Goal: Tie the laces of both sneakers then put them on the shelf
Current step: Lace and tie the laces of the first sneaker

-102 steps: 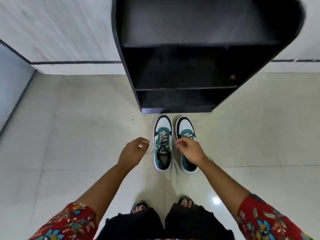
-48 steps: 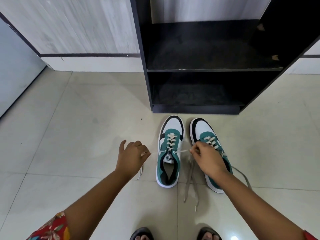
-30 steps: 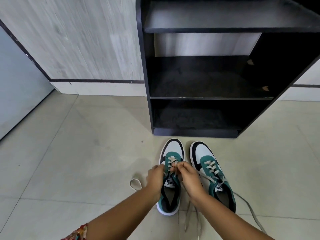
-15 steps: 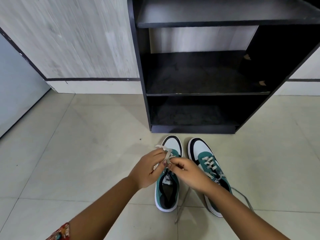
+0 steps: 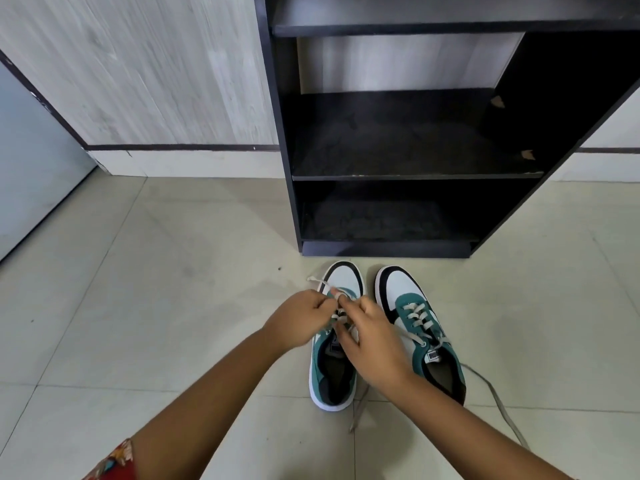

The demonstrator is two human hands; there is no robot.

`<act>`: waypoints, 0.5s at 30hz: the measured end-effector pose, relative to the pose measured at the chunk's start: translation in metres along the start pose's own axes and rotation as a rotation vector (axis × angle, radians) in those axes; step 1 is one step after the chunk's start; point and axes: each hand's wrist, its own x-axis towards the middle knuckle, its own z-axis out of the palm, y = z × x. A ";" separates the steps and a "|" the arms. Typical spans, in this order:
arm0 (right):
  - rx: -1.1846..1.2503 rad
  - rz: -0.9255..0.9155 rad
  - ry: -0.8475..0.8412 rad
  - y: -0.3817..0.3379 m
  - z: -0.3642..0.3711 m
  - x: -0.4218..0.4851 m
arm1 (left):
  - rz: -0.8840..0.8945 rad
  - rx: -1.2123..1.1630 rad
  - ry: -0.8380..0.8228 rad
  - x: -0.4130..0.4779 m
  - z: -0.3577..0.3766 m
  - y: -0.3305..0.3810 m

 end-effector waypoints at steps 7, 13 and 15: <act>0.585 0.268 0.133 0.004 -0.035 0.008 | 0.074 0.049 0.384 -0.013 -0.018 -0.018; -0.055 0.441 -0.036 0.035 -0.078 0.002 | -0.009 0.298 0.502 -0.025 -0.010 -0.063; -0.409 0.476 -0.238 0.035 -0.081 -0.004 | -0.109 0.495 0.395 -0.029 -0.010 -0.082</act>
